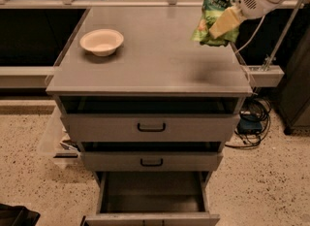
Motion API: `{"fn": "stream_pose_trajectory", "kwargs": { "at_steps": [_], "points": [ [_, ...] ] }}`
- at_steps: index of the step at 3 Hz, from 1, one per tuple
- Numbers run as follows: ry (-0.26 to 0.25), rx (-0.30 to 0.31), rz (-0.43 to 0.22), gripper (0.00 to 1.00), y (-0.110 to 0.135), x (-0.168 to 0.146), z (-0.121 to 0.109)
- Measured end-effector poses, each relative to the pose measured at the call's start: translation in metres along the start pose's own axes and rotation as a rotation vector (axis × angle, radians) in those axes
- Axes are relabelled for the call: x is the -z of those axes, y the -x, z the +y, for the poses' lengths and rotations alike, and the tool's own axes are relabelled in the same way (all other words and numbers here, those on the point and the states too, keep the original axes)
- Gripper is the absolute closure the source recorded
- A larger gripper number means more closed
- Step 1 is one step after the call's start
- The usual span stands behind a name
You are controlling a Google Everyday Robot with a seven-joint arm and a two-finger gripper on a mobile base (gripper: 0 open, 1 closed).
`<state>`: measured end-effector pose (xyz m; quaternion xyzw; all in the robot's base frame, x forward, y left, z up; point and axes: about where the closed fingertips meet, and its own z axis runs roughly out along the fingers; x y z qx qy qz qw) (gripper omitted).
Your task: Place green rice chip bag into bottom drawer
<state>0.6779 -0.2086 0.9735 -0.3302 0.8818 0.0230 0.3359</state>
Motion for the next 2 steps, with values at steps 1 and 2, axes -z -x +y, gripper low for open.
{"fn": "stream_pose_trajectory", "kwargs": {
  "at_steps": [1,2],
  "points": [
    [-0.025,-0.058,0.009,1.00,-0.0076,0.0370,0.0213],
    [-0.023,-0.056,0.009,1.00,-0.0064,0.0357,0.0224]
  ]
}}
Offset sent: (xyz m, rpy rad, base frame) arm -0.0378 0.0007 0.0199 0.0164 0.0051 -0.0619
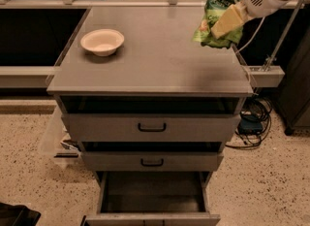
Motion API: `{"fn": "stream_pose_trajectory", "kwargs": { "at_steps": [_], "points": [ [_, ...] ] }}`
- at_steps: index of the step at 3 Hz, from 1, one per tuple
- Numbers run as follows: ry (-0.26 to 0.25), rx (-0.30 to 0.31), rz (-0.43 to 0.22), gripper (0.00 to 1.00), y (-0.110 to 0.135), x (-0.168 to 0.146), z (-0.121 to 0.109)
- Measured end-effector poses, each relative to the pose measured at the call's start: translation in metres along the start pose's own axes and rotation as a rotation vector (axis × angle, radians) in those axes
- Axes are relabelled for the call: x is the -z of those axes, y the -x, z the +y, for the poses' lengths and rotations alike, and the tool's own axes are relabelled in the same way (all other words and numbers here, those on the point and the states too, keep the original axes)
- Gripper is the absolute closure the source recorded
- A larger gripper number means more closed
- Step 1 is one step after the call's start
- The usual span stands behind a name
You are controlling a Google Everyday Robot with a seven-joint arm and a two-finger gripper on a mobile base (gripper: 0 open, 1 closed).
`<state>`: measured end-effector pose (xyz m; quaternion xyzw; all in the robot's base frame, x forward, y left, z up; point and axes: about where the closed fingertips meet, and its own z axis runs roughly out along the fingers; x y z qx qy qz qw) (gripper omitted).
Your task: Place green rice chip bag into bottom drawer
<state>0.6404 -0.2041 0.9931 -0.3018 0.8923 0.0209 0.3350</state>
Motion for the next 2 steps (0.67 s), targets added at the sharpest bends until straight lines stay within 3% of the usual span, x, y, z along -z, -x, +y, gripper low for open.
{"fn": "stream_pose_trajectory", "kwargs": {
  "at_steps": [1,2],
  "points": [
    [0.083,-0.014,0.022,1.00,-0.018,0.005,0.020],
    [0.198,-0.114,0.005,1.00,-0.048,0.036,0.066]
  ]
}}
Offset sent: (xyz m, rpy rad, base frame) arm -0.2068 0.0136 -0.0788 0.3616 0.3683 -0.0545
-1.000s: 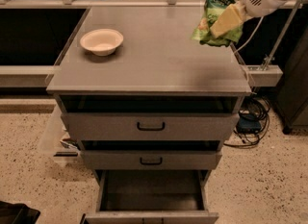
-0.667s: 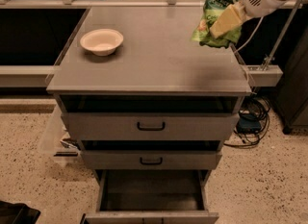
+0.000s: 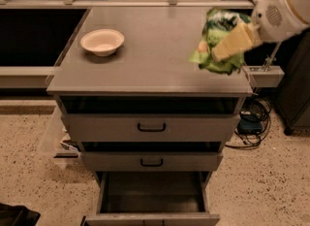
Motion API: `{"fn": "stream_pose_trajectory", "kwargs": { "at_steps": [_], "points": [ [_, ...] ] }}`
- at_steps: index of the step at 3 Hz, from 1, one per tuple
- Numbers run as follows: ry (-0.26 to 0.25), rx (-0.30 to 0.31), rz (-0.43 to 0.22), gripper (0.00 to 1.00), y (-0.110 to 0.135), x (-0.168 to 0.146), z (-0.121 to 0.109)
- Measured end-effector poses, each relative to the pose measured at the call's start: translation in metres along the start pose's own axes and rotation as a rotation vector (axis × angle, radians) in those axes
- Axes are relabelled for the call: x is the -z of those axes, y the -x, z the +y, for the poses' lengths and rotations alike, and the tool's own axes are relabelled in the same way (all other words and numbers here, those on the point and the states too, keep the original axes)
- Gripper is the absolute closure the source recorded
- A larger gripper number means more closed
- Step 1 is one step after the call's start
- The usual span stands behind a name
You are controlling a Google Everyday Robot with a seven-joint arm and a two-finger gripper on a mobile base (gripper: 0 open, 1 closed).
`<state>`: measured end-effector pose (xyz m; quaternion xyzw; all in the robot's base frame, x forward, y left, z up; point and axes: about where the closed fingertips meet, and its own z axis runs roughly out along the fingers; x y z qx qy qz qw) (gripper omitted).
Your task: Place green rice chip bag into bottom drawer
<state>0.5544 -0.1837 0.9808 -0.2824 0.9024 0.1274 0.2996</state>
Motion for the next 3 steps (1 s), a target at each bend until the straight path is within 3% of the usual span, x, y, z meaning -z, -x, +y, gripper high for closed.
{"fn": "stream_pose_trajectory", "kwargs": {
  "at_steps": [1,2,3],
  "points": [
    [0.102,-0.143,-0.008,1.00,-0.055,0.007,0.044],
    [0.169,-0.294,0.054,1.00,-0.122,-0.002,0.065],
    [0.171,-0.299,0.053,1.00,-0.125,-0.003,0.067]
  ]
}}
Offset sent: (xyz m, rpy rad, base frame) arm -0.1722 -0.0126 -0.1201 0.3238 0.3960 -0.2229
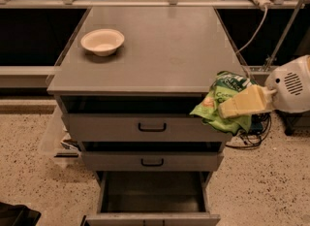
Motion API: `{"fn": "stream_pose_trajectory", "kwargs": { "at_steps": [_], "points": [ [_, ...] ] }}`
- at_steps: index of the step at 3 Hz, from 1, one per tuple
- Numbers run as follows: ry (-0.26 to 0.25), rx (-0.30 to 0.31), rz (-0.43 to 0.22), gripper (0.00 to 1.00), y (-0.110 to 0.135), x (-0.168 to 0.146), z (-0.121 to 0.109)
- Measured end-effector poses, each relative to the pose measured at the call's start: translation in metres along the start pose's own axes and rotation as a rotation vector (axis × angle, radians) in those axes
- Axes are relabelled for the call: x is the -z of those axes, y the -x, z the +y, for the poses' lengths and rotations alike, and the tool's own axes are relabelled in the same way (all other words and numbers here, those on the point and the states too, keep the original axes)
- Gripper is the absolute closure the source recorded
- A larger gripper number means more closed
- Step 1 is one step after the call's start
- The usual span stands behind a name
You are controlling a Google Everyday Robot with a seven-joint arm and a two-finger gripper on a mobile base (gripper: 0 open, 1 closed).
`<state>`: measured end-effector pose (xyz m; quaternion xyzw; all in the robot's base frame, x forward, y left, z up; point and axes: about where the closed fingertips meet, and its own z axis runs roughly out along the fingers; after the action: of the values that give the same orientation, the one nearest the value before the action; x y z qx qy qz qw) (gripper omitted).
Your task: Place green rice chip bag into bottom drawer
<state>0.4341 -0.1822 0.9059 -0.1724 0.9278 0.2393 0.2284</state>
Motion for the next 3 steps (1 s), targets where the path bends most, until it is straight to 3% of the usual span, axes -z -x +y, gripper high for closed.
{"fn": "stream_pose_trajectory", "kwargs": {
  "at_steps": [1,2,3],
  "points": [
    [0.100,-0.119,-0.011,1.00,-0.034,-0.042,-0.016],
    [0.274,-0.310,-0.001,1.00,-0.100,-0.124,-0.029],
    [0.421,-0.453,0.085,1.00,-0.167,-0.208,-0.026]
  ]
}}
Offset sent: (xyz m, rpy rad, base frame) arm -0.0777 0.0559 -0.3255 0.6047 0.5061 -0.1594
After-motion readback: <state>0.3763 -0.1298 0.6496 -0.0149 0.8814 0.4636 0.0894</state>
